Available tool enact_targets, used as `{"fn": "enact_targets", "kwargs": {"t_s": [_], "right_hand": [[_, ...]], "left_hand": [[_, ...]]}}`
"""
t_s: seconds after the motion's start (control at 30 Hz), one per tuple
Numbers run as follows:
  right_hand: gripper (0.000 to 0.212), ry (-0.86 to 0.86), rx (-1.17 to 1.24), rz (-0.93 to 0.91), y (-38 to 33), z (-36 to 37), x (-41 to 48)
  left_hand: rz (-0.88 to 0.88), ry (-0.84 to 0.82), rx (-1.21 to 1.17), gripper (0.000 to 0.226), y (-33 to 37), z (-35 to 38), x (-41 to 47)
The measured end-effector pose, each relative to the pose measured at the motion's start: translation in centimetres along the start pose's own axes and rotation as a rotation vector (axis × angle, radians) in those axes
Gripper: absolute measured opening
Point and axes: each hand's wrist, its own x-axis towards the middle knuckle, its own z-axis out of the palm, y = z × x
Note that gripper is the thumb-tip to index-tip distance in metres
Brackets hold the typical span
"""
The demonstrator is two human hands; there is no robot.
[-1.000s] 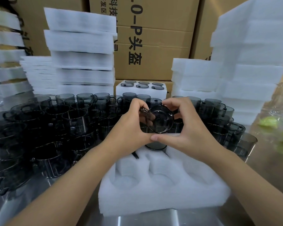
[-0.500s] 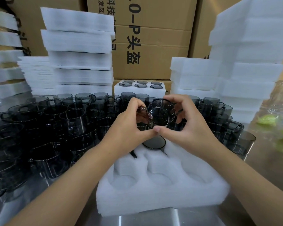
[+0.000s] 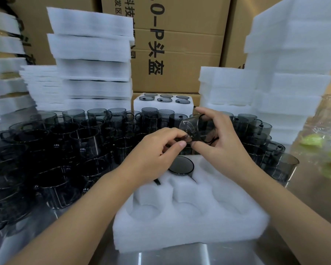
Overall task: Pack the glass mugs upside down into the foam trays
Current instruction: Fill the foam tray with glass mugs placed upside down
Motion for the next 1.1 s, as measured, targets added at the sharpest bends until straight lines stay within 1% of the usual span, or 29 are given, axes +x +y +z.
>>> {"fn": "enact_targets", "kwargs": {"t_s": [0.07,0.17,0.3,0.33,0.4,0.43,0.5,0.57,0.67,0.9,1.1], "right_hand": [[0.063,-0.022,0.044,0.025,-0.2,0.0,0.0],[0.054,-0.005,0.174,0.063,-0.7,0.0,0.0],[0.048,0.034,0.109,-0.02,-1.1,-0.2,-0.1],[0.048,0.041,0.111,-0.013,-1.2,-0.3,-0.1],[0.051,0.04,0.155,0.056,-1.2,-0.8,0.2],[0.052,0.018,0.185,0.111,-1.2,-1.3,0.5],[0.053,-0.095,0.197,0.201,-0.9,-2.7,0.9],[0.053,-0.243,0.163,0.24,-0.8,-4.3,1.2],[0.053,-0.376,0.106,0.276,-0.7,-5.7,1.2],[0.052,-0.543,-0.027,0.287,-0.3,-5.2,1.2],[0.051,-0.608,-0.095,0.271,0.1,-5.6,1.2]], "left_hand": [[0.006,-0.015,-0.01,0.019,-0.1,0.1,0.0],[0.034,-0.011,0.021,0.017,-0.1,0.1,0.0],[0.093,0.003,0.032,0.015,0.2,0.0,-0.2],[0.086,0.001,0.022,0.017,0.3,0.0,-0.3],[0.051,-0.014,0.006,0.022,0.3,0.0,-0.4],[0.037,-0.024,0.009,0.022,0.3,0.0,-0.4],[0.019,-0.038,0.033,0.02,0.2,0.0,-0.4],[0.002,-0.043,0.052,0.018,0.1,0.1,-0.3],[-0.036,-0.058,0.07,0.022,-0.1,0.1,-0.4],[-0.043,-0.063,0.095,0.021,-0.2,0.1,-0.4],[-0.058,-0.075,0.104,0.021,-0.1,0.1,-0.4]]}}
